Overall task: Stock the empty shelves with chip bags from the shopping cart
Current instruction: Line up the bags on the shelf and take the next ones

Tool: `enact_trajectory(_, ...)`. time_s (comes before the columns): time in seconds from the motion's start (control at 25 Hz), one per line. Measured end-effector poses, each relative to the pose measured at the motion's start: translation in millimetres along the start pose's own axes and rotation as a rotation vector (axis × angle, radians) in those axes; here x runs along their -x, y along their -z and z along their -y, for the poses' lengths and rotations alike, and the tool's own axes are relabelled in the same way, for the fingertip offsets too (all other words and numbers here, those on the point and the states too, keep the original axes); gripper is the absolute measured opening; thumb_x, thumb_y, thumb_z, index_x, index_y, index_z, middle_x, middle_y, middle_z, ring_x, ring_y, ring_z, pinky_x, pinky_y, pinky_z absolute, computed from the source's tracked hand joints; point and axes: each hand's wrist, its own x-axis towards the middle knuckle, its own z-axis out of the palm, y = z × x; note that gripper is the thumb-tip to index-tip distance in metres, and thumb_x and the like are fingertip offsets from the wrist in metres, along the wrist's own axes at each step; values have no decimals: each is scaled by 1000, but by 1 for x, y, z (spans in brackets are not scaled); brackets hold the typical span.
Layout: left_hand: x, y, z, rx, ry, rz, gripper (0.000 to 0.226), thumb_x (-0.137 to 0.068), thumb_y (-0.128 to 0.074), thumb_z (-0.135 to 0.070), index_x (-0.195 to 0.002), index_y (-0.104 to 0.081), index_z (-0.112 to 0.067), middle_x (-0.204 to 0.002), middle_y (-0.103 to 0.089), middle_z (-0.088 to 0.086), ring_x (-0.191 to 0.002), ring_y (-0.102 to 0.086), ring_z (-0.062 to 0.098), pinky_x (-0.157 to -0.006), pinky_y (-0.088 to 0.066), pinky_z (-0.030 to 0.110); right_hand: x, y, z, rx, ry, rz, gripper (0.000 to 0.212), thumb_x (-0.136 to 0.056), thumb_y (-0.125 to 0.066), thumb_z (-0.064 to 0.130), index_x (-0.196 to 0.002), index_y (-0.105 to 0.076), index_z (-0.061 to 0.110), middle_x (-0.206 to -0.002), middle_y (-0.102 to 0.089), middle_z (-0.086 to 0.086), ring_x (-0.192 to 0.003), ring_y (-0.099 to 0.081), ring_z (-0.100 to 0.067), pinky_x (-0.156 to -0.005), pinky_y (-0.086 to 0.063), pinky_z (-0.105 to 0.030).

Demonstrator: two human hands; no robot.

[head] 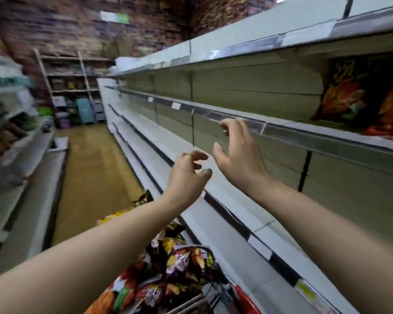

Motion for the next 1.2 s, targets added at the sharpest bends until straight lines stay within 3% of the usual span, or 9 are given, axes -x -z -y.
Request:
enact_trajectory(0.24,63,75,62,-122,243,-154,27,-86,-61,-11,-113,-59,-14,-112,-53,6,-101,-57,16,-91,-48,34,37,-85,56,-236,98,218,36,-87,-55,8,-121,-48,0,-119,-51,-15,-108,-51,-28,-91,-38,-30)
enact_trajectory(0.36,83,99,99,-155,368,-178,25,-86,-61,-12,-110,-60,-15,-110,-55,6,-92,-57,16,-78,-47,28,54,-123,64,-314,86,333,35,-88,-56,9,-121,-49,-1,-119,-52,-15,-107,-54,-27,-89,-39,-29)
enact_trajectory(0.44,94,110,128,-146,474,-173,22,-86,-61,-14,-107,-58,-18,-109,-59,10,-85,-58,17,-68,-47,28,67,-149,61,-356,12,438,35,-90,-55,13,-122,-48,2,-119,-53,-12,-106,-54,-24,-90,-42,-30)
enact_trajectory(0.52,107,115,159,-173,589,-153,25,-85,-62,-13,-110,-59,-15,-111,-60,11,-91,-61,20,-75,-50,31,82,-178,56,-365,-133,600,40,-91,-56,23,-125,-44,6,-121,-53,-10,-107,-53,-22,-89,-43,-32)
enact_trajectory(0.72,138,113,221,-203,875,-67,40,-86,-62,-14,-124,-54,-8,-125,-57,9,-100,-57,21,-81,-47,31,130,-259,49,-298,-525,1095,94,-81,-61,55,-144,-18,0,-145,-35,-15,-131,-40,-29,-102,-38,-33)
enact_trajectory(0.8,140,110,232,-186,916,-36,43,-89,-59,-13,-130,-50,-6,-127,-56,9,-95,-55,17,-80,-43,27,145,-277,51,-310,-588,1147,106,-78,-63,58,-147,-8,-1,-151,-26,-16,-137,-32,-30,-109,-34,-37)
enact_trajectory(0.92,142,103,246,-96,976,-24,45,-91,-58,-13,-133,-44,-5,-103,-60,3,-81,-55,12,-77,-45,28,155,-293,54,-287,-624,1200,101,-81,-65,51,-146,-7,-1,-150,-24,-17,-136,-32,-30,-105,-34,-35)
enact_trajectory(1.08,151,103,258,77,1042,-41,72,-86,-64,-41,-141,-34,-5,-136,-50,10,-118,-52,22,-100,-43,34,147,-294,56,-308,-581,1085,79,-77,-72,39,-137,-33,5,-133,-49,-11,-119,-50,-27,-93,-43,-31)
enact_trajectory(1.2,147,115,250,521,1030,-80,60,-84,-63,-40,-132,-46,-10,-121,-64,8,-102,-64,20,-84,-52,28,125,-289,57,-639,-602,1040,62,-71,-75,39,-121,-50,12,-115,-62,-8,-102,-61,-25,-93,-50,-40)
